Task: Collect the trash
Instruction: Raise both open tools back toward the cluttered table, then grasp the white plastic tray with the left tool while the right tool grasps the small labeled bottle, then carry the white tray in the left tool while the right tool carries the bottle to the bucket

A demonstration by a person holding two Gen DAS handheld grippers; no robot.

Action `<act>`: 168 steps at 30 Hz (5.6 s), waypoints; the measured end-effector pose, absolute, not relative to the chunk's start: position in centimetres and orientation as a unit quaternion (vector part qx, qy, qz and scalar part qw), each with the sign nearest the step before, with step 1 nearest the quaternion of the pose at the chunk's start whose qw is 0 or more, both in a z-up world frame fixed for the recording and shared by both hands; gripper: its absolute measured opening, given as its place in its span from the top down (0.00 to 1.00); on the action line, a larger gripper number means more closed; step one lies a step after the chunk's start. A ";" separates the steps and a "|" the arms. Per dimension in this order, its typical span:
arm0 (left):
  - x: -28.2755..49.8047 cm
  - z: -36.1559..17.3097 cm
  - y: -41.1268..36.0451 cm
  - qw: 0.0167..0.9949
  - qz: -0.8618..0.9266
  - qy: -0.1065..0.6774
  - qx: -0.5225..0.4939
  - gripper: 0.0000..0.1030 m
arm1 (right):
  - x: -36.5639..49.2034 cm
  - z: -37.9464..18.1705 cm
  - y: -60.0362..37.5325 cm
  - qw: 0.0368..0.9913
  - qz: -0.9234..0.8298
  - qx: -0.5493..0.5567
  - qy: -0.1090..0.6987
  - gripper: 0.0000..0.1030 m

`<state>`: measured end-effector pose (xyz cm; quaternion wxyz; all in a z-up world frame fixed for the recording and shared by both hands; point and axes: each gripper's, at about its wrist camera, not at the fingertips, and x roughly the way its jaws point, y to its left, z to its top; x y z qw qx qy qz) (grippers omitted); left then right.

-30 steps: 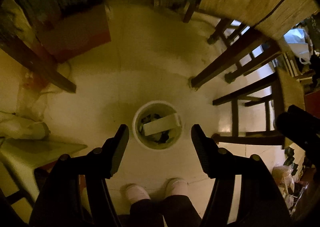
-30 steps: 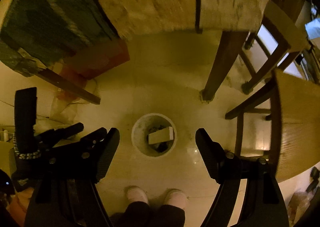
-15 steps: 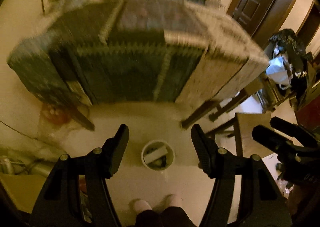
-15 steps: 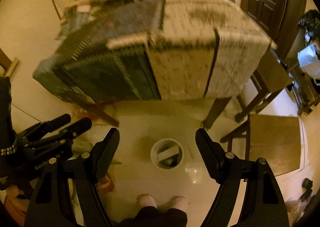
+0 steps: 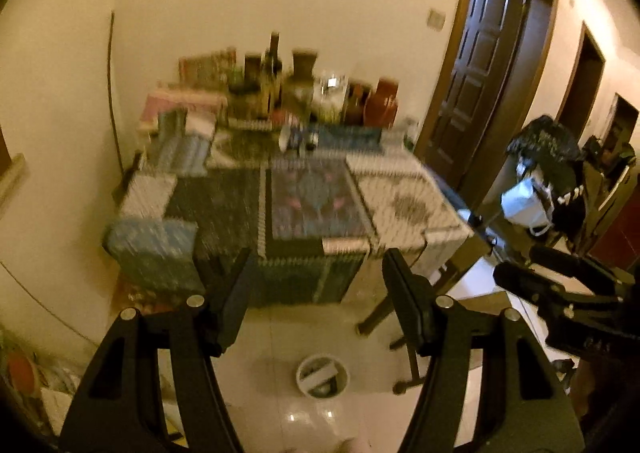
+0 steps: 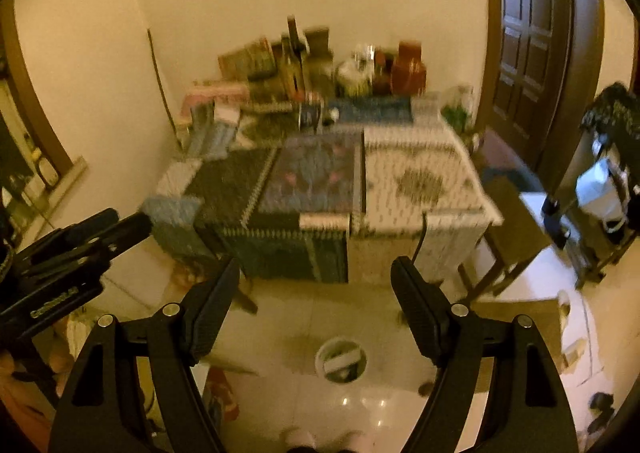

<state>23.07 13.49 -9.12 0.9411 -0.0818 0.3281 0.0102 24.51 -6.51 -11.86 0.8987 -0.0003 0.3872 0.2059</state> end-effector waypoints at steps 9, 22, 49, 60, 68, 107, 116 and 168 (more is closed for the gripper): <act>18.7 -1.3 14.3 0.970 0.006 0.237 -0.060 0.31 | 21.1 -4.1 -6.9 0.943 0.184 0.004 0.278 0.27; 22.0 1.7 13.2 0.985 0.020 0.167 -0.039 0.05 | 23.5 -1.8 -8.5 0.969 0.141 0.004 0.202 0.27; 45.3 0.5 10.6 0.970 0.121 0.197 -0.070 0.03 | 44.6 -2.5 -10.8 0.944 0.230 -0.014 0.235 0.27; 53.9 -2.1 18.0 0.963 0.129 0.225 -0.073 0.03 | 52.0 -5.1 -4.8 0.938 0.198 -0.025 0.284 0.17; 61.1 -5.6 25.5 0.953 0.117 0.272 -0.059 0.03 | 59.5 -9.6 1.6 0.917 0.172 -0.007 0.361 0.15; 77.6 -26.2 26.1 0.854 -0.065 0.505 -0.109 0.28 | 72.3 -29.3 7.8 0.816 0.126 0.039 0.563 0.75; 79.8 -28.5 24.0 0.816 -0.104 0.543 -0.168 0.83 | 68.0 -25.3 2.0 0.836 0.114 0.060 0.533 0.75; 39.0 -1.5 8.4 0.972 -0.021 0.225 -0.065 0.96 | 40.4 -3.6 -10.8 0.912 0.268 0.081 0.300 0.75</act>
